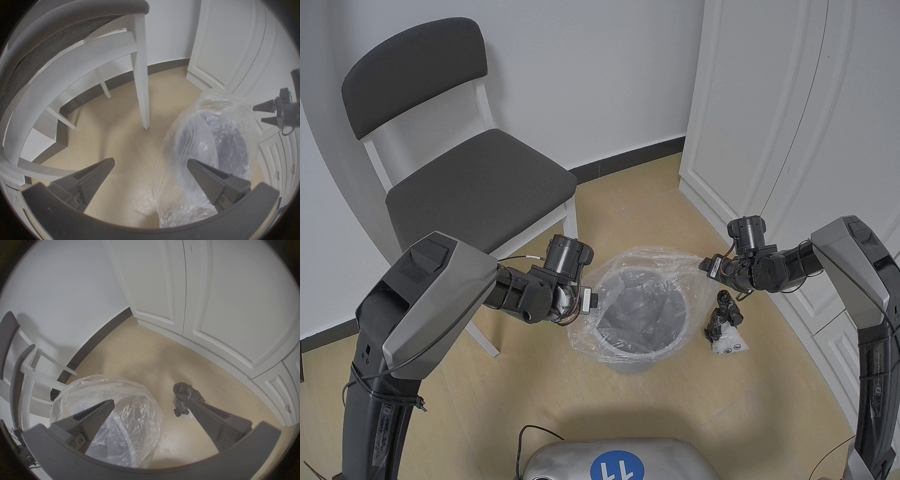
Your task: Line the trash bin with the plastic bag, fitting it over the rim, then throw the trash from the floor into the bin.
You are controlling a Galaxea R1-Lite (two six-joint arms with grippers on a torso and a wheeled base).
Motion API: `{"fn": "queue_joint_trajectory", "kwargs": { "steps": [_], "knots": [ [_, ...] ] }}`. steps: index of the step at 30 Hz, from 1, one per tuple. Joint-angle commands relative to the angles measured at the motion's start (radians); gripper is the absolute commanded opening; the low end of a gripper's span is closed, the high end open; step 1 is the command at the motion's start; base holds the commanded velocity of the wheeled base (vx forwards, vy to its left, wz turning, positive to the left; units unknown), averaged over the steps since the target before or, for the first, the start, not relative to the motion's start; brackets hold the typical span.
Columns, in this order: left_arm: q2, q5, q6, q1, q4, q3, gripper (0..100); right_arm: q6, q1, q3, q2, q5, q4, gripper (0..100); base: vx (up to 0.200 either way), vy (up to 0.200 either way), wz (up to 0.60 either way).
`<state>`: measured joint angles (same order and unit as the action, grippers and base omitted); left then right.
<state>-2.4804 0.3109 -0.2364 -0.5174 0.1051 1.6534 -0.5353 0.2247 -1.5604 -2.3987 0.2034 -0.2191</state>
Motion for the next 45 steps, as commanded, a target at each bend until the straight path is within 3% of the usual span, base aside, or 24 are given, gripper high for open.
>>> {"fn": "queue_joint_trajectory", "kwargs": {
  "steps": [1, 12, 18, 26, 29, 32, 37, 45],
  "knots": [
    [-0.032, 0.019, 0.0, 0.022, -0.001, 0.043, 100, 0.0, -0.01, -0.003, -0.04, -0.001, -0.014, 100, 0.0, 0.0, 0.0],
    [-0.057, 0.048, -0.001, 0.036, 0.008, 0.085, 100, -0.002, -0.011, 0.008, -0.068, -0.007, -0.114, 100, 0.0, 0.0, 0.0],
    [-0.126, 0.142, 0.0, 0.039, 0.008, 0.17, 100, -0.005, -0.011, 0.01, -0.085, -0.007, -0.174, 100, 0.0, 0.0, 0.0],
    [-0.04, 0.136, -0.015, 0.05, 0.001, 0.137, 100, 0.0, -0.016, 0.046, -0.05, -0.009, -0.192, 100, 0.0, 0.0, 0.0],
    [-0.005, 0.125, -0.018, 0.05, 0.002, 0.103, 100, 0.009, -0.015, 0.065, -0.039, -0.012, -0.192, 100, 0.0, 0.0, 0.0],
    [0.069, 0.045, -0.018, 0.036, 0.008, 0.003, 100, 0.072, -0.011, 0.117, -0.023, -0.024, -0.192, 100, 0.0, 0.0, 0.0],
    [0.121, -0.064, 0.0, 0.008, 0.007, -0.119, 100, 0.089, -0.005, 0.14, -0.023, -0.025, -0.197, 100, 0.0, 0.0, 0.0],
    [0.081, -0.082, 0.068, -0.009, 0.008, -0.161, 100, 0.117, -0.007, 0.165, -0.023, -0.025, -0.198, 100, 0.0, 0.0, 0.0]
  ]
}}
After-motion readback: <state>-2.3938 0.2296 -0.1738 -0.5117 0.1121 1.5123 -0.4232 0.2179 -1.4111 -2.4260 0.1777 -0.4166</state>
